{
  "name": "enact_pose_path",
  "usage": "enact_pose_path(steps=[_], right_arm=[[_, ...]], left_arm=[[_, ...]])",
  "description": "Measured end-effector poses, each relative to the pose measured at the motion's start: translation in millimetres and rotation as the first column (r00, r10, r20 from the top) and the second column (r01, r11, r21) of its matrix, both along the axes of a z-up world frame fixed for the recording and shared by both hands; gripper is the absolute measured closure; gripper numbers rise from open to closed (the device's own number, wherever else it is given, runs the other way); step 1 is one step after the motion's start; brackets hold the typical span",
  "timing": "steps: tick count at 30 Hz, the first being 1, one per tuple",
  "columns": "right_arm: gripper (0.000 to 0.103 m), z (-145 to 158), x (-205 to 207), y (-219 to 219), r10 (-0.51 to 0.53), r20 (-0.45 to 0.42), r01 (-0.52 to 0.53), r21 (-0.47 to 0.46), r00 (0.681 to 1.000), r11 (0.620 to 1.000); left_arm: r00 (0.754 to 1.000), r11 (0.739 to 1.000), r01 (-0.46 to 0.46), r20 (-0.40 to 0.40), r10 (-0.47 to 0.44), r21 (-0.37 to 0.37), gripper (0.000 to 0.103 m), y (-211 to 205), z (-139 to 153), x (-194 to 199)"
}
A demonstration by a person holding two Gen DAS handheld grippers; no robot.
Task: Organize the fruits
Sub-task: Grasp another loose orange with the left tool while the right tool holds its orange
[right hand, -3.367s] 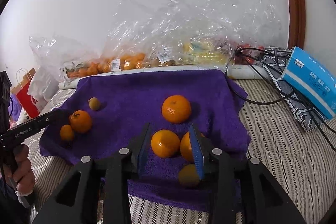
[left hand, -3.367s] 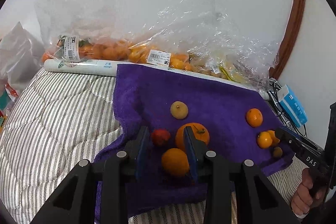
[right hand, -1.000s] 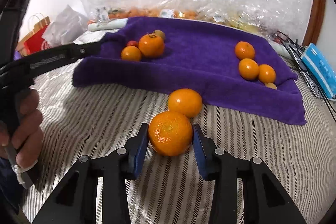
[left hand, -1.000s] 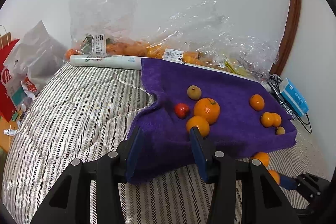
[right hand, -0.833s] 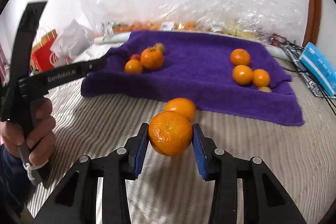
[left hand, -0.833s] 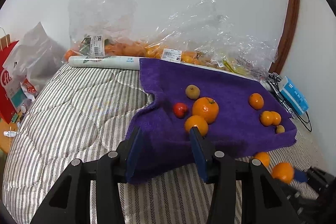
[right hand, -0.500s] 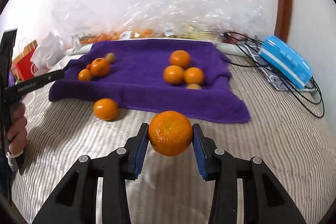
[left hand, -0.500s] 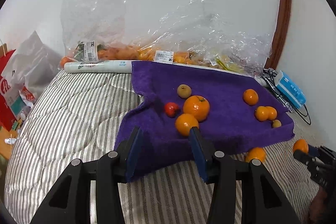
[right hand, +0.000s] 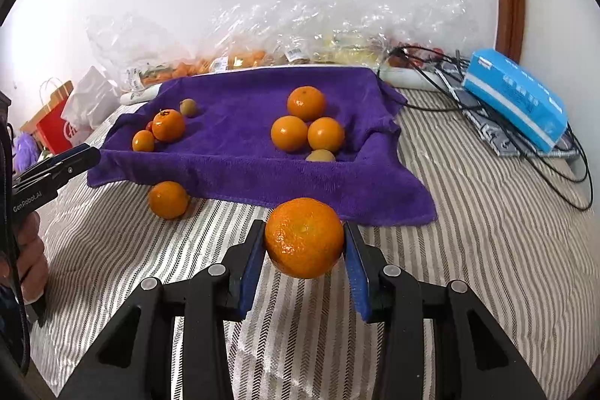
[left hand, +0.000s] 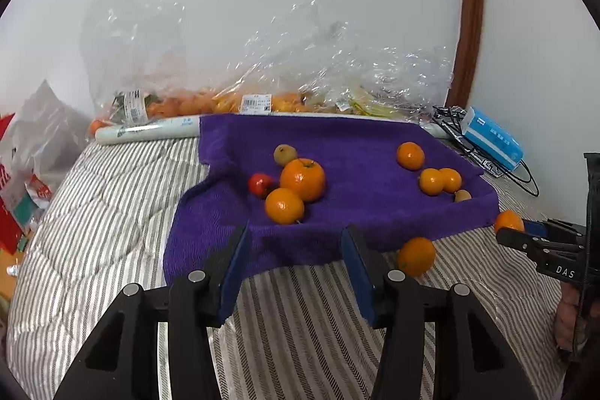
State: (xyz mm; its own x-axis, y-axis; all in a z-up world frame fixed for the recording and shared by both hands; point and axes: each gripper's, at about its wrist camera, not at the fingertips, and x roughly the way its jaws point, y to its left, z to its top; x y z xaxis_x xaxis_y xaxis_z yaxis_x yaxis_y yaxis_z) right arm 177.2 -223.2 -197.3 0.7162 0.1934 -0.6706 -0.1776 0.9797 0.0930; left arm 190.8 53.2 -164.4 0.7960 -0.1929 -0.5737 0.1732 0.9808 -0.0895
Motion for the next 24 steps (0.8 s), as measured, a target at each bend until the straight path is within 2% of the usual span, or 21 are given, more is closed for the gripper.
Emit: enact_pose_path(steps=[4, 8, 16, 19, 24], right_arm=[[0.062, 1.2, 0.0, -2.0, 0.005, 0.007, -0.005, 0.015, 1.0, 1.0], [0.062, -1.0, 3.7, -9.2, -0.055, -0.015, 0.055, 0.012, 0.998, 0.998], [0.062, 0.2, 2.2, -10.8, -0.078, -0.004, 0.078, 0.002, 0.997, 0.997], [0.062, -2.3, 5.1, -16.2, -0.101, -0.025, 0.101, 0.014, 0.995, 0.995], [0.062, -0.9, 3.0, -17.7, -0.118, -0.012, 0.118, 0.011, 0.993, 0.993]], left_arm=[[0.999, 1.0, -0.025, -0.039, 0.024, -0.012, 0.055, 2.2, -4.5, 2.5], [0.997, 0.999, -0.036, -0.063, 0.036, -0.001, 0.055, -2.0, -7.5, 3.1], [0.99, 0.997, -0.076, -0.118, 0.077, 0.012, 0.055, -17.2, -14.2, 0.9], [0.99, 0.997, -0.063, -0.125, 0.067, 0.035, 0.055, -30.6, -15.2, -0.5], [0.987, 0.997, 0.02, -0.163, -0.008, 0.072, 0.055, -58.8, -19.7, 2.0]])
